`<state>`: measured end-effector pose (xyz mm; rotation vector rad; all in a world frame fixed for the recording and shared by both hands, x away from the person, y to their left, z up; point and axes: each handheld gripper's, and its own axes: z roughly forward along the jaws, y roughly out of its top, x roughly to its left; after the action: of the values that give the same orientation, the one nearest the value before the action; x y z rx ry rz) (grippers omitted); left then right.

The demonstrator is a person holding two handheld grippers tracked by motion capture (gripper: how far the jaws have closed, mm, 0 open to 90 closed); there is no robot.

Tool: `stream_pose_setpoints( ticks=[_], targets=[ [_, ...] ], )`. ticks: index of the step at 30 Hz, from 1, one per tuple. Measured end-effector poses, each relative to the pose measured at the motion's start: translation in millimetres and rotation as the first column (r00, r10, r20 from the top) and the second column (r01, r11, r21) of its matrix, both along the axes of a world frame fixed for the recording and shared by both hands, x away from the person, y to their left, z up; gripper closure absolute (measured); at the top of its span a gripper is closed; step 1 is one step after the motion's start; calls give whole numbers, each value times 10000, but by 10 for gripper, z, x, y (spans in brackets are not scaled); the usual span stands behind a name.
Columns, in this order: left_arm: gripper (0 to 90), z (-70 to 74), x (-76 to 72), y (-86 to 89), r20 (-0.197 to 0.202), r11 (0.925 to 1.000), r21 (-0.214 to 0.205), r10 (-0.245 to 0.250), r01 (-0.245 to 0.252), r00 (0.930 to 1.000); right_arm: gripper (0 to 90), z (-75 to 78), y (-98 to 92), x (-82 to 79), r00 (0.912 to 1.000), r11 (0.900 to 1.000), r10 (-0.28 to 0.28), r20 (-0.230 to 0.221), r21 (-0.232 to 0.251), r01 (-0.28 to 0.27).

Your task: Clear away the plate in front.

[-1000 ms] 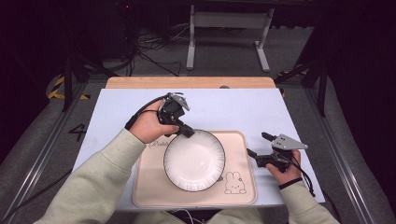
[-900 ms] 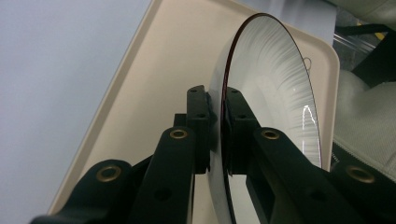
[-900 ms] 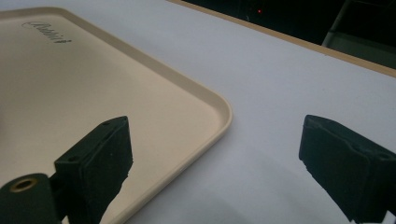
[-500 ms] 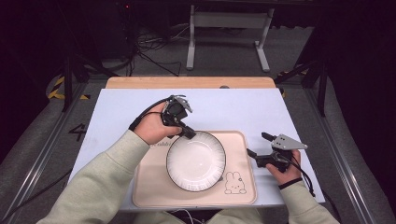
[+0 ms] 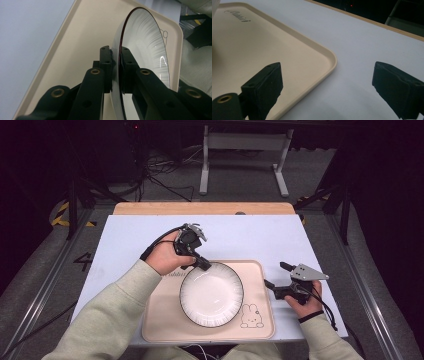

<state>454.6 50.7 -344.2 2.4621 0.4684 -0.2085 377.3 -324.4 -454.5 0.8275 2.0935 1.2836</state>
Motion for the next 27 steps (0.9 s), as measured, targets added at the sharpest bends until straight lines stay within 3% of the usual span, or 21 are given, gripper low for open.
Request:
stream_pose_setpoints(
  ticks=[14, 23, 27],
  targets=[
    [826, -139, 84, 43, 58, 9999, 85, 95, -95, 9999, 98, 0, 7, -2, 10000, 10000, 35, -9, -66, -35],
    [843, -258, 159, -11, 18, 9981, 602, 115, -116, 9999, 97, 1, 8, -3, 10000, 10000, 21, -9, -89, -21],
    [846, -296, 189, -12, -95, 9979, 622, 183, -177, 9998, 97, 0, 8, -2, 10000, 10000, 32, -8, -74, -32]
  ],
)
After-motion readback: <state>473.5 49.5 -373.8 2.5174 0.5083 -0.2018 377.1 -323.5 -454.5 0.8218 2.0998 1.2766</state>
